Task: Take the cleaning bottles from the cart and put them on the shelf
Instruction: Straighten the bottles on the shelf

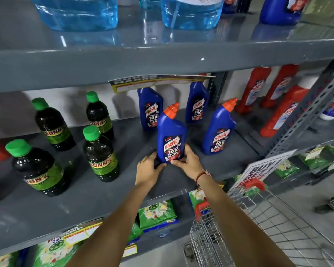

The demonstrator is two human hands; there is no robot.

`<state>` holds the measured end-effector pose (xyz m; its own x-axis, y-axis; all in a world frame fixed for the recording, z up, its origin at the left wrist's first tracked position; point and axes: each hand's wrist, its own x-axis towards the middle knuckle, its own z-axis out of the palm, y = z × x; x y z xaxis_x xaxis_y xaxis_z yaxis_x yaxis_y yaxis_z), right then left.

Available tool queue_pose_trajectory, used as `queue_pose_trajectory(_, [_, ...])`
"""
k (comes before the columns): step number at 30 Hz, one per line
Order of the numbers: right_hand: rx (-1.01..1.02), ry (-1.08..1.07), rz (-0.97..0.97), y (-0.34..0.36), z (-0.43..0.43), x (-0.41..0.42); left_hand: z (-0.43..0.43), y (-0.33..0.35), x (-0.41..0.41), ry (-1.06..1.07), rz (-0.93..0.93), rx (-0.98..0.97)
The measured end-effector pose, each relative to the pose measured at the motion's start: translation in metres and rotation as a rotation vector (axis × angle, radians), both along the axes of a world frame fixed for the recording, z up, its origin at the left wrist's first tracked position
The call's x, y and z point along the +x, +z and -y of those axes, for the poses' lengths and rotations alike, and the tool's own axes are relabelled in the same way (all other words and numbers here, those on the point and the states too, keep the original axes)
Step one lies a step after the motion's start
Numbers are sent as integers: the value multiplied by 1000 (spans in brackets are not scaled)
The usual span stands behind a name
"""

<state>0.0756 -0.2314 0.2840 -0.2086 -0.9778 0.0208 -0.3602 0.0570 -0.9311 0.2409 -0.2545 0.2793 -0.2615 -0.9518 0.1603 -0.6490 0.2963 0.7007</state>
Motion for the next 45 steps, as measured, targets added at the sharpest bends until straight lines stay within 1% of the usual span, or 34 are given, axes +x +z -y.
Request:
queue_pose_trajectory(5, [7,15,-7,2,-6,2,-7,-1,3,-4,-55,-17])
queue_pose_trajectory(8, [14,5,-16,2,-9,3,-8,-1,5,-18,-53,-14])
queue_pose_trajectory(11, [19,-11,-17,3,-11,3,-7,2,5,-32,-43,29])
queue_pose_trajectory(13, [12,-52,16,3,-13,5,-7,6,6,-52,-39,67])
queue_pose_trajectory(15, [-5,-154,125,3,-17,11,-12,9,10,-61,-55,101])
queue_pose_trajectory(17, [-52,-348,260,1,-25,24,-24,11,22,-65,-106,127])
queue_pose_trajectory(19, [-125,-574,312,0,-39,43,-44,10,45,-64,-163,140])
queue_pose_trajectory(20, [-179,-644,331,-1,-47,55,-54,9,61,-57,-193,134])
queue_pose_trajectory(22, [-265,-680,316,-3,-62,88,-76,8,99,-11,-264,112])
queue_pose_trajectory(23, [-292,-659,294,-4,-68,109,-86,8,120,28,-308,109])
queue_pose_trajectory(25, [-320,-542,249,-2,-76,155,-101,9,165,145,-400,111])
queue_pose_trajectory(28, [-329,-248,149,6,-80,230,-113,15,239,367,-472,45])
queue_pose_trajectory(32, [-291,177,33,19,-67,322,-116,20,334,659,-471,-95])
queue_pose_trajectory(34, [-235,336,-5,21,-57,363,-113,20,374,774,-477,-138])
queue_pose_trajectory(35, [-206,391,-25,20,-51,381,-110,19,391,798,-451,-147])
queue_pose_trajectory(38, [-110,500,-72,19,-32,426,-99,17,432,749,-256,-106])
queue_pose_trajectory(42, [-73,538,-109,15,-11,463,-81,17,461,533,-18,18])
queue_pose_trajectory(45, [-74,465,-79,11,-6,475,-71,20,472,416,14,27])
